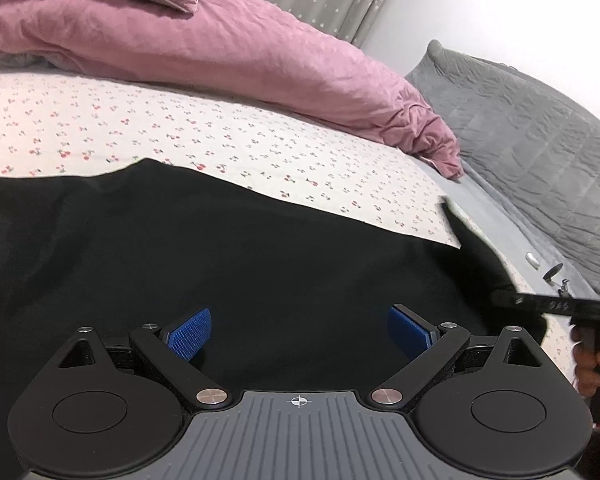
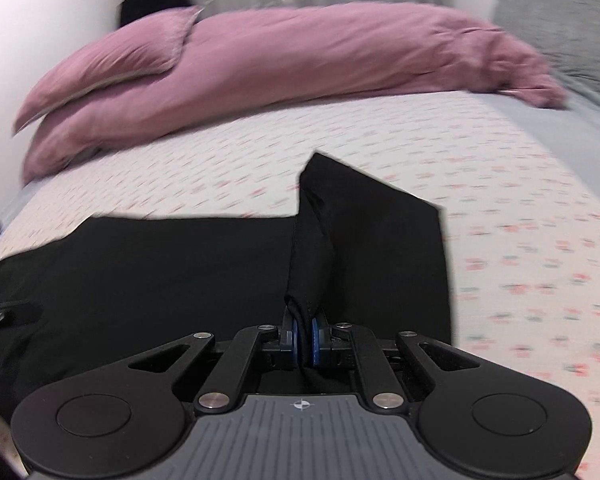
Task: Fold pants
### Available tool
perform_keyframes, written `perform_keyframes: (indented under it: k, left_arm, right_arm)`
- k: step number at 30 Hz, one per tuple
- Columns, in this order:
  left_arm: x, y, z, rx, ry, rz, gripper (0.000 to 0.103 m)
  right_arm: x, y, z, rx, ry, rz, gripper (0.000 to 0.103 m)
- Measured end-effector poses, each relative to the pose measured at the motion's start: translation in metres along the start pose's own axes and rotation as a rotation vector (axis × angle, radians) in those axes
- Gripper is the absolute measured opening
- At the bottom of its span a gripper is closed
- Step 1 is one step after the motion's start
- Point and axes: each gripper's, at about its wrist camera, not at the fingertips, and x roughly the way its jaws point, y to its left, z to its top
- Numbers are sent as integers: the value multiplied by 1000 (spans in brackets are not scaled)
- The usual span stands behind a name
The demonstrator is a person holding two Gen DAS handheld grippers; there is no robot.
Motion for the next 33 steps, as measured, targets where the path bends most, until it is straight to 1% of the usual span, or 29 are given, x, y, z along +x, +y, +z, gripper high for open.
perform_keyframes:
  k: [3,6,8,11,13,16,20,21,22,23,26,29,30,31,32,33]
  left_arm:
    - [4,3,0,-30,5,-10,96]
    - [8,7,1,-67,11,-25,94]
    - [10,10,2,-100,13,-52,93]
    - [13,16,3,-156,14,-104,88]
    - [15,19,5,-186,15,-132,81]
    - [22,24,7,-242,28,-176,73]
    - [31,31,8,-308,31,-189,70]
    - [33,32,8,-322,33,-184,70]
    - [35,34,8,-335,34,-175,70]
    - [36,36,8,-345,32,-166,70]
    - [40,38,8,-368,31,-157,67]
    - [42,39,7,-379,35,-155,61]
    - [43,39,8,-379,39,-154,57]
    - [44,38,8,-378,43,-152,53]
    - [45,38,7,-379,45,-149,51]
    - [46,38,7,-379,48,-147,46]
  right_arm:
    - [15,26,-1,-52,43,55,9]
    - [23,51,-3,-107,70,88,9]
    - [26,65,-6,-124,88,126,9]
    - [31,83,-6,-149,103,180,9]
    - [34,96,-8,-168,108,199,9]
    - [39,112,-8,-179,124,252,9]
    - [41,135,-10,-208,139,316,10]
    - [42,141,-11,-217,145,331,11]
    - [43,145,-12,-230,153,352,15]
    - [44,148,-13,-244,160,369,22]
    - [40,150,-14,-250,189,438,33]
    - [30,146,-16,-244,211,532,34]
    - [27,145,-16,-244,216,552,34]
    - [24,144,-17,-246,214,563,34]
    - [21,144,-18,-253,208,564,35]
    - [17,143,-18,-261,200,556,36]
